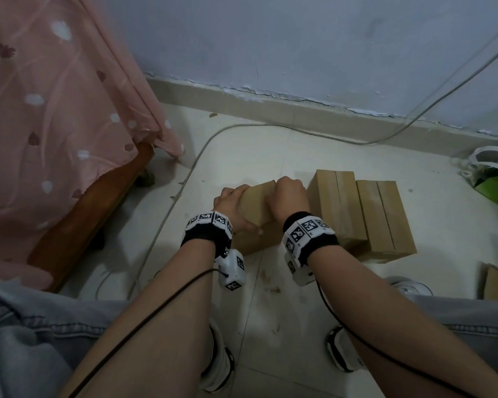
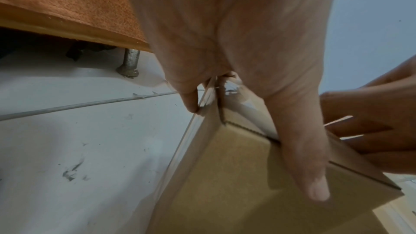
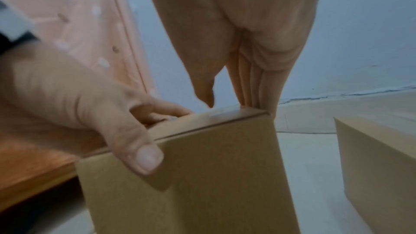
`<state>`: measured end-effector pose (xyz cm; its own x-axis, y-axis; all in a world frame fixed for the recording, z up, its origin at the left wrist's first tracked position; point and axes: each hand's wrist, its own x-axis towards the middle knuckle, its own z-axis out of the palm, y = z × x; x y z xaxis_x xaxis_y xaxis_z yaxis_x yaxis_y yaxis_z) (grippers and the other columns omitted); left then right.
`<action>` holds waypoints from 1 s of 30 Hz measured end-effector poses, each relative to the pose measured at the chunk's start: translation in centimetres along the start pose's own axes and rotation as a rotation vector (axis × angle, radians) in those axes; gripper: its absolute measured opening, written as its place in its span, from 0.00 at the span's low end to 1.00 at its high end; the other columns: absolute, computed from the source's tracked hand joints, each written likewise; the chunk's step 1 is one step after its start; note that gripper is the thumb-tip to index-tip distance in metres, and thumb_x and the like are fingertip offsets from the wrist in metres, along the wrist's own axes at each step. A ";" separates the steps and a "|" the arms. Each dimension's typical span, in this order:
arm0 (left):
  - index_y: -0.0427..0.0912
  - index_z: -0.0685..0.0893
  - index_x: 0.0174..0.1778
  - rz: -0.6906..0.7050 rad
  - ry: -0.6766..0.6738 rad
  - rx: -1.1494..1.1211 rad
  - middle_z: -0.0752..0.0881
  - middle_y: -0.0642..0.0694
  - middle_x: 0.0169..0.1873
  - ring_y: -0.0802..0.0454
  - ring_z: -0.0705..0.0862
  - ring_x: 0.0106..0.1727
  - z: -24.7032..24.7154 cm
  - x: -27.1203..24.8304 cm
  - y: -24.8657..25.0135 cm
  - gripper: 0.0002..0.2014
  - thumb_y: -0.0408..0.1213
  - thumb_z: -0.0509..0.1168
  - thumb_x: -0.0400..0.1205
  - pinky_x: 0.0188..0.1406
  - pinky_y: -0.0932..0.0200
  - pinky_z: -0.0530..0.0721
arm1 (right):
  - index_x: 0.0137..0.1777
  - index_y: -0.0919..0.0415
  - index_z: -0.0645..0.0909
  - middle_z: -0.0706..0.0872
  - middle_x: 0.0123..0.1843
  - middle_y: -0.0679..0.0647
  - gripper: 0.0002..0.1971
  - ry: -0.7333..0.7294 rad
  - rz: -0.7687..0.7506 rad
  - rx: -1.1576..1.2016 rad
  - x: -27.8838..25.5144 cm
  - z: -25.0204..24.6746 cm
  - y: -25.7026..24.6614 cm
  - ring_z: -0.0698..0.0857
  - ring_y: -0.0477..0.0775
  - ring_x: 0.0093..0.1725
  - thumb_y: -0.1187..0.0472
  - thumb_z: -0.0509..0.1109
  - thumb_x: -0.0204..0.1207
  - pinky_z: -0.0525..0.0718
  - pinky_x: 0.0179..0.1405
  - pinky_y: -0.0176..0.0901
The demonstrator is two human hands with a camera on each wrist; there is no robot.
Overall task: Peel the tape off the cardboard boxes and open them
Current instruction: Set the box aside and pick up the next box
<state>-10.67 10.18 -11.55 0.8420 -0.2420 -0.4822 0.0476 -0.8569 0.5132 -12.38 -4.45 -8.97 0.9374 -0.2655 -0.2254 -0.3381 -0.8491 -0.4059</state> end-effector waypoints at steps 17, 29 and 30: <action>0.61 0.60 0.81 -0.005 0.007 -0.006 0.65 0.47 0.74 0.41 0.63 0.77 0.0 -0.2 0.0 0.58 0.49 0.86 0.58 0.74 0.44 0.71 | 0.51 0.64 0.88 0.90 0.48 0.61 0.12 0.089 0.016 0.175 0.2 0.3 1.9 0.87 0.61 0.48 0.65 0.62 0.80 0.88 0.50 0.51; 0.61 0.60 0.81 0.000 0.017 -0.009 0.65 0.46 0.74 0.40 0.63 0.77 0.1 -0.2 0.1 0.56 0.50 0.85 0.60 0.73 0.45 0.71 | 0.44 0.64 0.84 0.87 0.46 0.60 0.10 0.089 -0.055 -0.019 -0.6 1.9 0.6 0.86 0.61 0.48 0.64 0.63 0.82 0.73 0.38 0.43; 0.61 0.60 0.82 -0.001 0.016 -0.015 0.64 0.46 0.74 0.39 0.63 0.77 0.2 -0.2 0.1 0.56 0.50 0.84 0.61 0.74 0.45 0.70 | 0.44 0.63 0.83 0.87 0.47 0.60 0.09 0.096 -0.042 -0.024 -0.7 1.8 0.4 0.86 0.61 0.48 0.66 0.62 0.82 0.72 0.38 0.43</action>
<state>-10.91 10.05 -11.55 0.8502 -0.2343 -0.4715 0.0562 -0.8500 0.5238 -13.31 -3.78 -10.59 0.9548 -0.2709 -0.1222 -0.2972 -0.8707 -0.3919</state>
